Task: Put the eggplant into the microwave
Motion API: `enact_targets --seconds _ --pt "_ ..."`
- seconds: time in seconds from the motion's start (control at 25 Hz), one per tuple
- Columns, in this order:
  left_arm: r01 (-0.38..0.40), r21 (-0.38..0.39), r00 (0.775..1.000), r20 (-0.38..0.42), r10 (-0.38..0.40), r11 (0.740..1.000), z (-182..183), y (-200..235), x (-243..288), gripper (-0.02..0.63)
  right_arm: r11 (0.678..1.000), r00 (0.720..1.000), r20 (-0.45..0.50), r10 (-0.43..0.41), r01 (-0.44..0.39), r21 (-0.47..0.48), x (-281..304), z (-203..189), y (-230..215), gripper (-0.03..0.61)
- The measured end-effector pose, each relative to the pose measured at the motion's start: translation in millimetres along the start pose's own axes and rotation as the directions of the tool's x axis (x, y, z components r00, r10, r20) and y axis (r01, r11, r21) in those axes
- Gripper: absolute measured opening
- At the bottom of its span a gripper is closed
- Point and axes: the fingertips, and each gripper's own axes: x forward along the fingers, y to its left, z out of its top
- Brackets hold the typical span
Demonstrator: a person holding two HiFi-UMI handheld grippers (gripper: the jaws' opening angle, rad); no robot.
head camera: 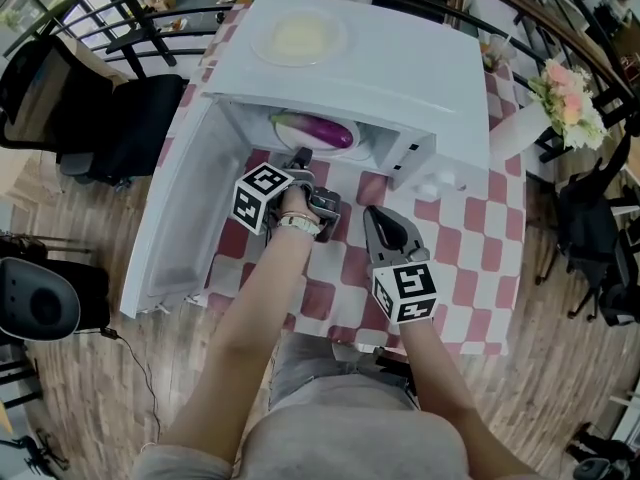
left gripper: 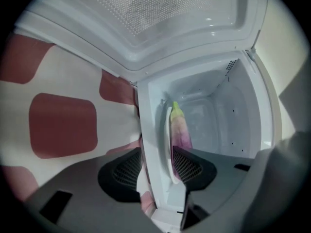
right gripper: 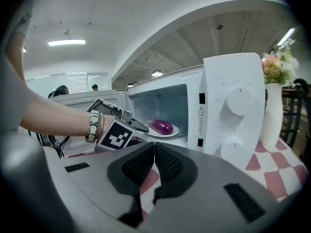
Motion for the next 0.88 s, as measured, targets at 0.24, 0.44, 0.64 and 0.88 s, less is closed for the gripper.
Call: enact_targets --seconds 0.24,0.44,0.64,0.88 --pt "-0.011 -0.002 1.000 0.001 0.011 1.000 2 6 4 0.192 1.000 1.000 -0.007 0.008 -0.008 0.004 5 -2 2 0.026" --pt "-0.022 -0.004 1.000 -0.003 0.022 1.000 5 5 14 0.199 1.000 1.000 -0.010 0.009 -0.009 0.007 9 -3 1 0.026" --pt "-0.034 -0.001 0.999 -0.017 0.034 0.999 6 1 26 0.216 1.000 1.000 -0.016 -0.002 0.002 0.014 11 -4 -3 0.026" --pt "-0.045 0.010 0.999 -0.031 0.045 0.999 4 -1 33 0.233 1.000 1.000 -0.011 -0.015 0.016 0.018 9 0 -9 0.026"
